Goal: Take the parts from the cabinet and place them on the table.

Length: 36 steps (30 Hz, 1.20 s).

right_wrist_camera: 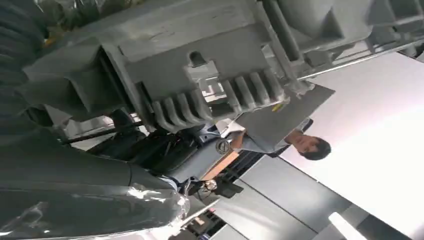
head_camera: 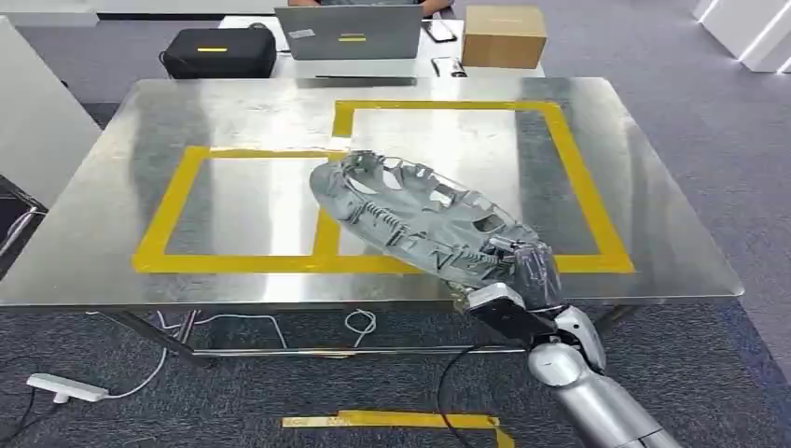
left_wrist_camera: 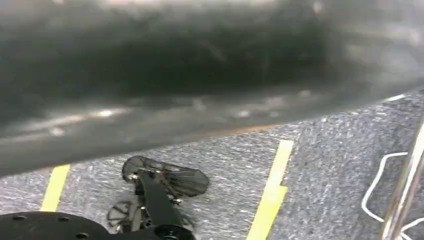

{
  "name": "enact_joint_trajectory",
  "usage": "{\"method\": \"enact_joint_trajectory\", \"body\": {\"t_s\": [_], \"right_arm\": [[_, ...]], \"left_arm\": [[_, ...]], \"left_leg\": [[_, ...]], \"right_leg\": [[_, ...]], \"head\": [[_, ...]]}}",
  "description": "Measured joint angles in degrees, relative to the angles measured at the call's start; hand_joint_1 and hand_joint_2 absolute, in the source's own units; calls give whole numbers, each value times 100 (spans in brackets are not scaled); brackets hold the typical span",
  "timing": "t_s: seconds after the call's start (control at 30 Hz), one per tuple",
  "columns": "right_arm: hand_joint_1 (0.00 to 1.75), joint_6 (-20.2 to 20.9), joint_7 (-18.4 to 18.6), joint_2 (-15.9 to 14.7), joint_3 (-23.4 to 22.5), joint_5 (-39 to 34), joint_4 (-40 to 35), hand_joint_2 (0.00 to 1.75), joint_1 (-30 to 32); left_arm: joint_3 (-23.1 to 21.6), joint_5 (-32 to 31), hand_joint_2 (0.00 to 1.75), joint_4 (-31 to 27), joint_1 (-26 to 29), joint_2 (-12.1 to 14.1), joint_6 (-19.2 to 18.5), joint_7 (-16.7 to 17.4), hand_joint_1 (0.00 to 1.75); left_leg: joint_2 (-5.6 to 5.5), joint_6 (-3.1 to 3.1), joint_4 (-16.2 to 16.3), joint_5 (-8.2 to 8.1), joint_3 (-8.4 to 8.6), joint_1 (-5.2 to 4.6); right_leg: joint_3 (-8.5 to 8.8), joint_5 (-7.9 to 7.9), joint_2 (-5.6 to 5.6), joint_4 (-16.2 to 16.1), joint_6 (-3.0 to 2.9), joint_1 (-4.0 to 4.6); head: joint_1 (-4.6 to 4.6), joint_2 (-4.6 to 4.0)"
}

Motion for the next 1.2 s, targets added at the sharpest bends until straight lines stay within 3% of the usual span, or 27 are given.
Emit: {"method": "enact_joint_trajectory", "body": {"t_s": [0.03, 0.1, 0.33, 0.47, 0.67, 1.2], "right_arm": [[164, 0, 5, -2, 16, 0, 4, 175, -3], [164, 15, 18, -9, 40, 13, 46, 175, 11], [164, 59, 116, -13, 112, 59, 173, 175, -74], [164, -164, 81, -13, 110, -64, 201, 175, -71], [164, -288, 24, -9, -9, -525, 96, 175, 13], [164, -162, 9, 7, -92, -732, 39, 175, 43]], "left_arm": [[0, 0, 0, 0, -10, 4, 0, -2, 0], [11, -2, 0, 0, -4, 20, -2, -2, 0], [63, -48, 0, 0, -20, 18, 13, 0, 0], [96, -55, 0, 0, -18, 15, 37, 0, 0], [138, -61, 0, 0, -16, 13, 76, 4, 0], [155, -81, 0, 0, -17, 13, 63, 4, 0]], "left_leg": [[-1, -27, -1, 8, -17, 18], [1, 31, 14, 4, -19, 13], [1, -19, -42, 25, 13, 26], [0, -72, -46, 34, 12, 32], [0, -71, -46, 34, 9, 23], [1, -67, -43, 32, 10, 3]], "right_leg": [[-8, 26, 6, -25, 4, 0], [-8, 57, 16, -50, 51, -1], [-8, 31, 19, -35, 8, 17], [-8, 28, 16, -29, -1, 20], [-5, 32, 13, -30, -4, 9], [-6, 36, 13, -32, 1, -9]], "head": [[-2, 2], [5, 0], [-2, 0], [0, 0], [2, 0], [0, 0]]}}
